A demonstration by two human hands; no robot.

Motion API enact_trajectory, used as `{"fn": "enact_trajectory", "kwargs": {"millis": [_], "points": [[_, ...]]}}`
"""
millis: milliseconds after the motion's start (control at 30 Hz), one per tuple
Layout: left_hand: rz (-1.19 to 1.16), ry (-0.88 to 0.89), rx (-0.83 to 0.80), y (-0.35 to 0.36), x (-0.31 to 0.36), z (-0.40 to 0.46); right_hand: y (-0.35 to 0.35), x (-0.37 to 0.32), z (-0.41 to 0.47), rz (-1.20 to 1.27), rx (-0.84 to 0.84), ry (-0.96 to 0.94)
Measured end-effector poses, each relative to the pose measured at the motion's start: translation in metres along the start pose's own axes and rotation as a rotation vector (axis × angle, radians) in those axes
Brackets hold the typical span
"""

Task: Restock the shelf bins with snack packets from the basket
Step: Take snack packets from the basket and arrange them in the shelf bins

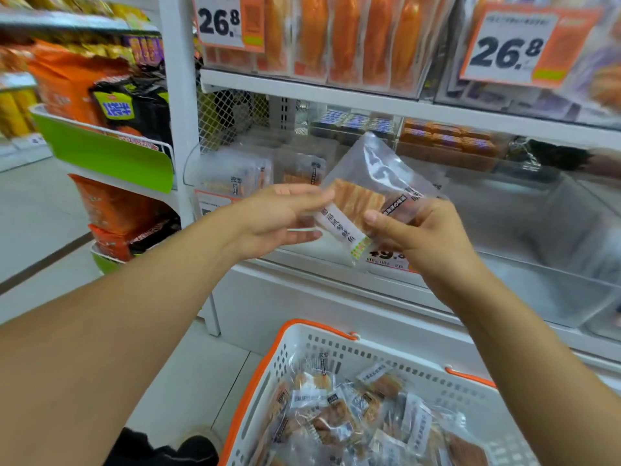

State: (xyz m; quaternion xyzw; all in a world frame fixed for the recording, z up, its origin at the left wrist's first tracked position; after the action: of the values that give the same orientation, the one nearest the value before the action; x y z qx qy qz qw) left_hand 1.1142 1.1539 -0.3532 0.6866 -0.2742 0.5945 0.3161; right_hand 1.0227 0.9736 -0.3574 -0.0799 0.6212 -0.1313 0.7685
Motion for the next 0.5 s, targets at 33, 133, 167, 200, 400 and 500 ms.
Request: {"fn": "enact_trajectory", "kwargs": {"millis": [33, 133, 167, 200, 400, 500], "points": [[-0.069, 0.036, 0.161, -0.008, 0.003, 0.002, 0.001, -0.004, 0.006, -0.065, 0.031, -0.021], [-0.208, 0.099, 0.560, -0.034, 0.008, 0.001, 0.007, -0.014, 0.036, -0.324, 0.033, -0.045], [-0.235, 0.095, 0.605, -0.040, 0.008, 0.000, 0.011, -0.015, 0.048, -0.376, 0.038, -0.024], [-0.267, 0.083, 0.625, -0.044, 0.008, -0.002, 0.015, -0.013, 0.063, -0.402, 0.049, 0.009], [-0.420, 0.067, 0.656, -0.055, 0.006, -0.006, 0.025, 0.000, 0.145, -0.208, 0.074, 0.242], [-0.435, 0.072, 0.695, -0.058, 0.006, -0.005, 0.032, 0.009, 0.166, -0.377, 0.012, 0.342]]}}
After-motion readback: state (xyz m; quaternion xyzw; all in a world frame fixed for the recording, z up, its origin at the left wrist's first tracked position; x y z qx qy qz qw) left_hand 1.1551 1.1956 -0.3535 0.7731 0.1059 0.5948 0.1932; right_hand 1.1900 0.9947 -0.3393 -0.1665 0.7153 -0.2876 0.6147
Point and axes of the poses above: each hand's wrist, its own z-axis towards the middle knuckle, its own y-axis out of the palm, x = y × z, the point moved 2 cm from there along z, towards the middle knuckle, and after that the axes turned 15 degrees about -x, right-handed, at the moved point
